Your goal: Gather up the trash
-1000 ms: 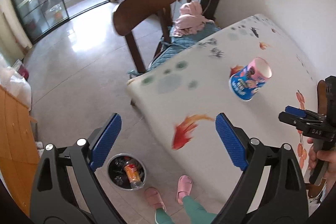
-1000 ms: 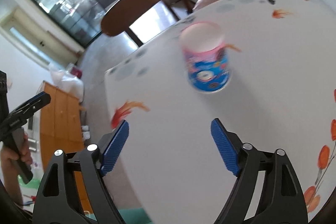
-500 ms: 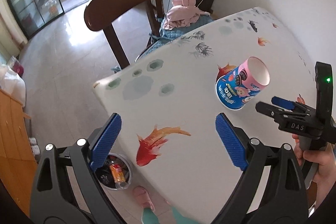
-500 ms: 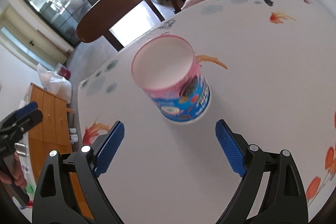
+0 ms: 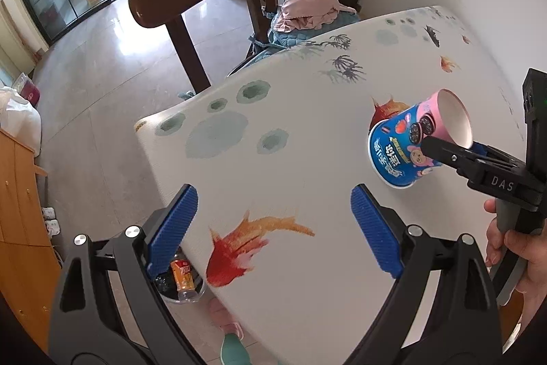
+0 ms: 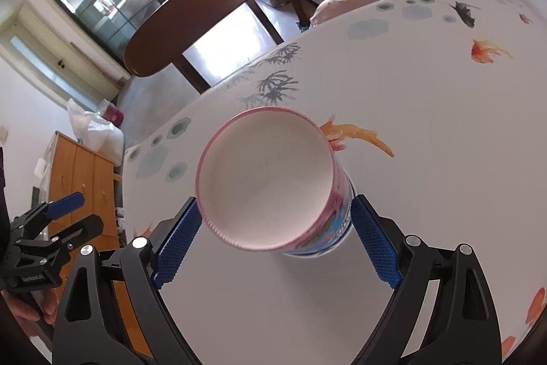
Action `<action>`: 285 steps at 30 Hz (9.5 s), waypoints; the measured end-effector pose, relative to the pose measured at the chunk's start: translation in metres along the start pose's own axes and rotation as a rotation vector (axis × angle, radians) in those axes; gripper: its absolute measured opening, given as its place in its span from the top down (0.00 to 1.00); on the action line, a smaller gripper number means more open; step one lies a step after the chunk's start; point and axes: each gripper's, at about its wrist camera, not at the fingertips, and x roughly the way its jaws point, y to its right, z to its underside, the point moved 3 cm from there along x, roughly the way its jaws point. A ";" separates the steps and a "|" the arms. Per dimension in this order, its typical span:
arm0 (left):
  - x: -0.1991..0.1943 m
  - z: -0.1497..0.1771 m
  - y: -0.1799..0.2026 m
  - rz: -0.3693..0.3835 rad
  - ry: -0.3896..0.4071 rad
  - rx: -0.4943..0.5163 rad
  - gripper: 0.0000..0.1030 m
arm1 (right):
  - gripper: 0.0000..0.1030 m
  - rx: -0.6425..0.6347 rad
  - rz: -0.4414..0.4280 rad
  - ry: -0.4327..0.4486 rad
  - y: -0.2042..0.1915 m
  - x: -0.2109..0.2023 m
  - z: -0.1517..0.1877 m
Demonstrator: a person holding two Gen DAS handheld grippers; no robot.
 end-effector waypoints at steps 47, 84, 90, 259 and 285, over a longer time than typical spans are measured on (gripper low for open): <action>-0.066 0.053 -0.136 -0.102 0.071 -0.211 0.14 | 0.26 -0.287 -0.234 -0.074 -0.183 -0.004 0.027; 0.041 0.278 -0.411 -0.184 -0.144 -0.649 0.14 | 0.27 -0.411 -0.251 -0.604 -0.388 0.281 0.227; 0.093 0.303 -0.419 -0.177 -0.182 -0.623 0.14 | 0.27 -0.387 -0.206 -0.612 -0.371 0.345 0.259; -0.042 0.030 0.275 0.368 0.006 0.869 0.07 | 0.14 0.736 0.485 0.241 0.077 -0.217 0.247; -0.047 0.035 0.281 0.345 0.054 0.914 0.07 | 0.14 0.759 0.478 0.260 0.077 -0.221 0.255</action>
